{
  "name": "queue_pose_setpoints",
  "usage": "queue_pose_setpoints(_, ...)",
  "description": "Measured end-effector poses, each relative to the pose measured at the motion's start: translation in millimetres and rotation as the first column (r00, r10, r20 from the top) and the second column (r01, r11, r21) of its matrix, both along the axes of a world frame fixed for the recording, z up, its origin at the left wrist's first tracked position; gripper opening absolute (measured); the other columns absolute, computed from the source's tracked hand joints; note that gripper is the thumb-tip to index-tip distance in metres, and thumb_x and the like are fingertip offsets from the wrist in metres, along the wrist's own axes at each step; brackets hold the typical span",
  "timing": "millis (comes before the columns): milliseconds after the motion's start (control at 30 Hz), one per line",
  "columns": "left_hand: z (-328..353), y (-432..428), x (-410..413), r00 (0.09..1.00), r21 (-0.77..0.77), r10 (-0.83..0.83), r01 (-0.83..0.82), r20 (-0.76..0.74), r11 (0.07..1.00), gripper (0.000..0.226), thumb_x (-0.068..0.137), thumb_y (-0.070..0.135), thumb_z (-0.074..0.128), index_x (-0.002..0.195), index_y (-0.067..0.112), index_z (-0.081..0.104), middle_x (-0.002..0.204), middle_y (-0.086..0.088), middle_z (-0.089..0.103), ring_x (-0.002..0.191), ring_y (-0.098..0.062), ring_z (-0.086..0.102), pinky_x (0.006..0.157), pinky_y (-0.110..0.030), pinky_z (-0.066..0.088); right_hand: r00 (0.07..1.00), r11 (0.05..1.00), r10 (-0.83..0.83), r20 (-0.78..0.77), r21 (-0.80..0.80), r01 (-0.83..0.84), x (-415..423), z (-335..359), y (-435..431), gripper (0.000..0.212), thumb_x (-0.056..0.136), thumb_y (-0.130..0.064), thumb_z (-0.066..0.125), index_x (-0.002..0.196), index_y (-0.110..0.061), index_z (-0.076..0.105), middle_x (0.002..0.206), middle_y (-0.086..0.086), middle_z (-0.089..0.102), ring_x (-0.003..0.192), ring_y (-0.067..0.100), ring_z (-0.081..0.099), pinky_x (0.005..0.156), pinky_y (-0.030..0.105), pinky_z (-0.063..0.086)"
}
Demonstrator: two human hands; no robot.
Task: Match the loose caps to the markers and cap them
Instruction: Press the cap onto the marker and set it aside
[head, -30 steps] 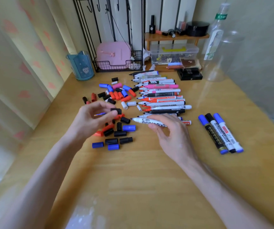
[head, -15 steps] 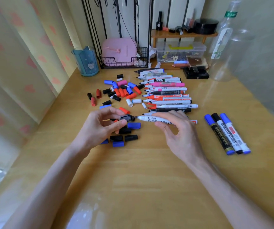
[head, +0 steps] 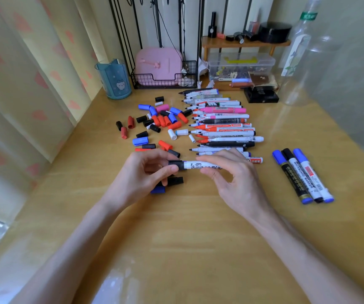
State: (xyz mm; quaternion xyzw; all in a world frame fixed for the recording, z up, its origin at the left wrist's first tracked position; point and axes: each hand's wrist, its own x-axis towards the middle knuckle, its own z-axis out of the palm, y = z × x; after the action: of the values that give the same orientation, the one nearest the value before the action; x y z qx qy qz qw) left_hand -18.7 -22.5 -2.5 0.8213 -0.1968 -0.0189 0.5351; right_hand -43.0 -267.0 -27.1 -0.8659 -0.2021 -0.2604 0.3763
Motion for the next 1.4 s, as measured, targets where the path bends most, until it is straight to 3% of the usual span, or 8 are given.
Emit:
queue_pose_setpoints(100, 0, -2, -4, 0.998, -0.005, 0.010, -0.010, 0.054, 1.000, 0.018, 0.093, 0.017, 0.075, 0.110, 0.010, 0.074, 0.081, -0.008, 0.074, 0.069, -0.021, 0.072, 0.075, -0.023, 0.057, 1.000, 1.000, 0.007, 0.001, 0.005, -0.007, -1, 0, -2, 0.022, 0.095, -0.020, 0.075, 0.116, -0.019, 0.079, 0.102, -0.009, 0.073, 0.093, 0.019, 0.061, 0.086, 0.033, 0.050)
queue_pose_setpoints(533, 0, -3, -7, 0.988, -0.041, 0.030, -0.024, 0.148, 0.999, 0.021, 0.090, 0.018, 0.076, 0.109, 0.010, 0.075, 0.087, -0.001, 0.078, 0.079, -0.013, 0.077, 0.078, -0.016, 0.054, 1.000, 0.999, -0.022, 0.013, 0.030, 0.021, -7, 1, 2, 0.020, 0.096, -0.021, 0.073, 0.114, -0.018, 0.080, 0.101, -0.010, 0.075, 0.085, 0.026, 0.062, 0.080, 0.039, 0.051)
queue_pose_setpoints(700, -4, -12, -7, 0.944, 0.187, -0.032, -0.032, 0.329, 0.982, 0.016, 0.098, 0.024, 0.074, 0.113, 0.023, 0.076, 0.093, 0.016, 0.073, 0.078, -0.014, 0.067, 0.071, -0.028, 0.054, 0.998, 0.998, 0.056, -0.011, -0.012, -0.056, -1, 2, 7, 0.021, 0.097, -0.022, 0.074, 0.117, -0.018, 0.078, 0.102, -0.008, 0.073, 0.091, 0.024, 0.062, 0.084, 0.038, 0.050)
queue_pose_setpoints(833, -5, -2, -4, 0.958, 0.125, 0.094, -0.132, 0.270, 0.983, 0.027, 0.096, 0.038, 0.073, 0.122, 0.029, 0.072, 0.097, 0.015, 0.074, 0.087, -0.017, 0.069, 0.082, -0.039, 0.056, 1.000, 1.000, -0.002, 0.013, -0.001, 0.002, 2, 3, -4, 0.021, 0.095, -0.019, 0.074, 0.115, -0.016, 0.078, 0.099, -0.006, 0.072, 0.090, 0.022, 0.059, 0.084, 0.035, 0.050)
queue_pose_setpoints(900, -7, 6, -2, 0.964, 0.105, 0.121, -0.149, 0.239, 0.983, 0.028, 0.095, 0.044, 0.072, 0.119, 0.030, 0.071, 0.097, 0.014, 0.074, 0.088, -0.016, 0.068, 0.084, -0.038, 0.056, 0.999, 0.999, -0.039, -0.007, 0.026, 0.039, 2, 3, -11, 0.022, 0.093, -0.016, 0.076, 0.115, -0.016, 0.078, 0.102, -0.007, 0.073, 0.093, 0.020, 0.061, 0.087, 0.034, 0.051)
queue_pose_setpoints(1033, -8, 8, 0, 0.936, 0.263, 0.072, -0.170, 0.346, 0.950, 0.026, 0.093, 0.054, 0.067, 0.104, 0.031, 0.074, 0.097, 0.016, 0.071, 0.084, -0.009, 0.059, 0.074, -0.023, 0.045, 0.995, 0.995, -0.087, -0.040, 0.043, 0.089, 3, 1, -11, 0.023, 0.094, -0.013, 0.076, 0.116, -0.018, 0.078, 0.100, -0.007, 0.073, 0.096, 0.022, 0.062, 0.089, 0.035, 0.050)
queue_pose_setpoints(1133, -14, 7, 3, 0.918, 0.369, -0.024, -0.136, 0.396, 0.919, 0.030, 0.091, 0.051, 0.068, 0.110, 0.030, 0.076, 0.108, 0.016, 0.067, 0.102, -0.014, 0.058, 0.084, -0.031, 0.049, 0.994, 0.994, -0.098, -0.044, 0.037, 0.100, 4, 1, -10, 0.023, 0.094, -0.015, 0.075, 0.117, -0.018, 0.078, 0.102, -0.006, 0.074, 0.099, 0.021, 0.064, 0.091, 0.035, 0.050)
queue_pose_setpoints(1400, -19, 12, 9, 0.907, 0.397, 0.010, -0.194, 0.420, 0.897, 0.029, 0.089, 0.041, 0.078, 0.114, 0.028, 0.075, 0.101, 0.014, 0.064, 0.098, -0.016, 0.057, 0.085, -0.030, 0.046, 0.993, 0.994, -0.099, -0.059, 0.039, 0.101, 2, 3, -8, 0.023, 0.093, -0.018, 0.077, 0.116, -0.018, 0.078, 0.105, -0.010, 0.074, 0.104, 0.011, 0.064, 0.093, 0.023, 0.049)
